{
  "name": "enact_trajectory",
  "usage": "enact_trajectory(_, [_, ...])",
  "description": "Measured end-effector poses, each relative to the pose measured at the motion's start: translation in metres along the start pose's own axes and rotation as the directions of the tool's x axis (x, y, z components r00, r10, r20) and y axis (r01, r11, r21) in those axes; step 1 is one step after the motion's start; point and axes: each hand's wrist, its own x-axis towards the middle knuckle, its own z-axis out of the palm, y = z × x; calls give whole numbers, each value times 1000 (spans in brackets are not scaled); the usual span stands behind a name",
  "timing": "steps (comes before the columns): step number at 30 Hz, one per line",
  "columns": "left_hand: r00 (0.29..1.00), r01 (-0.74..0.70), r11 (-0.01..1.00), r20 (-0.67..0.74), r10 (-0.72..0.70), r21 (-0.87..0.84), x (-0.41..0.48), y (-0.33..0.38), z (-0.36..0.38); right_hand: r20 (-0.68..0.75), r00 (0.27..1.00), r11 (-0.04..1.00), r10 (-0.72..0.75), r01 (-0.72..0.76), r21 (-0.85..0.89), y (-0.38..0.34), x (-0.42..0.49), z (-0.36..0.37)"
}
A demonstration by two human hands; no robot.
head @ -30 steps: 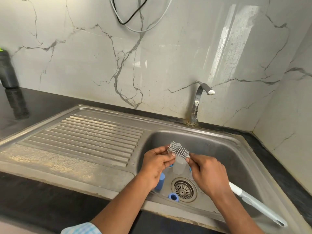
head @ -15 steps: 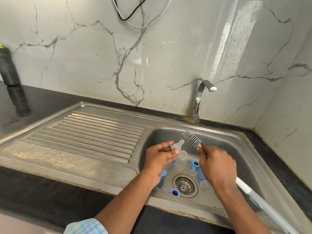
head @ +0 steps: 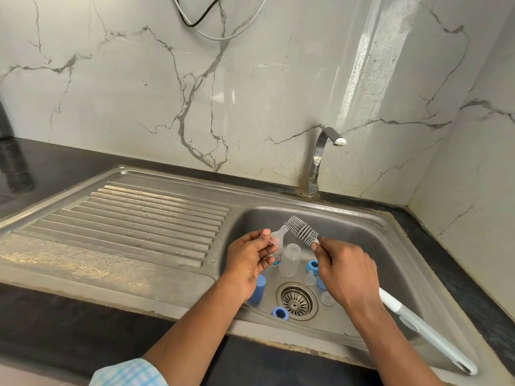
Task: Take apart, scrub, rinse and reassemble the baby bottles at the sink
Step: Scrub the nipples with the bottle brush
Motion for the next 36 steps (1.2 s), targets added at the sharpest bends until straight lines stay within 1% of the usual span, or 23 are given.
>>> enact_trajectory(4, [1000, 21, 997, 1, -21, -76, 1, 1, -2, -46, 999, 1000, -28, 28, 14, -3, 0, -1])
enact_trajectory(7, [1000, 28, 991, -6, -29, -132, 1, 2, -2, -61, 992, 993, -114, 116, 21, -5, -3, 0])
enact_trajectory(9, [1000, 25, 988, 10, -23, -154, 0, 3, -1, -17, 984, 985, -175, 175, 8, -7, -4, 3])
enact_trajectory(11, [999, 24, 988, 45, -17, -153, -3, 4, 1, 43, 981, 982, -190, 191, -5, -9, -3, 6])
enact_trajectory(13, [997, 20, 994, 74, -12, -111, -5, 3, 2, 50, 986, 987, -161, 161, -3, -10, -3, 7])
enact_trajectory(16, [997, 0, 998, 71, 5, -62, -5, -1, 3, -44, 997, 995, -59, 55, -87, -10, 1, 4])
enact_trajectory(18, [999, -8, 999, 53, 11, -54, -5, -2, 4, -105, 994, 995, 24, -34, -94, -8, 4, 0])
enact_trajectory(20, [1000, -15, 999, 19, 16, -52, -5, -2, 3, -119, 990, 993, 73, -83, -84, -1, 8, -4])
enact_trajectory(21, [1000, -24, 999, -8, 24, -46, -5, -4, 1, -115, 991, 996, 63, -70, -60, 2, 6, -5])
enact_trajectory(23, [998, -56, 998, -43, 54, -33, -2, -4, 0, -80, 997, 1000, -16, 16, -1, 3, 2, -4])
enact_trajectory(25, [996, -68, 998, -56, 67, -19, 0, -5, -1, 4, 993, 992, -122, 122, 22, -1, -2, -2])
enact_trajectory(27, [997, -72, 997, -31, 71, -27, -1, -5, 1, 90, 981, 985, -171, 171, 11, -8, -3, 3])
enact_trajectory(28, [998, -70, 997, -5, 70, -32, -2, -5, 2, 94, 984, 988, -154, 155, -3, -10, -1, 4])
enact_trajectory(29, [997, -68, 997, 19, 69, -36, -3, -4, 2, 60, 991, 993, -116, 118, -25, -9, 2, 5])
enact_trajectory(31, [997, -65, 997, 43, 67, -35, -3, -5, 4, -31, 1000, 996, -1, -1, -89, -5, 7, 2])
enact_trajectory(32, [997, -63, 997, 46, 65, -37, -4, -6, 5, -55, 997, 993, 46, -52, -105, -1, 8, -1])
enact_trajectory(33, [997, -59, 997, 43, 61, -43, -4, -7, 6, -65, 996, 992, 66, -72, -101, 3, 8, -2])
enact_trajectory(34, [998, -54, 997, 35, 56, -53, -3, -7, 6, -64, 996, 994, 58, -63, -84, 5, 7, -3])
enact_trajectory(36, [999, -45, 995, 26, 48, -89, -2, -7, 4, -49, 999, 999, -1, -1, -39, 5, 2, -1])
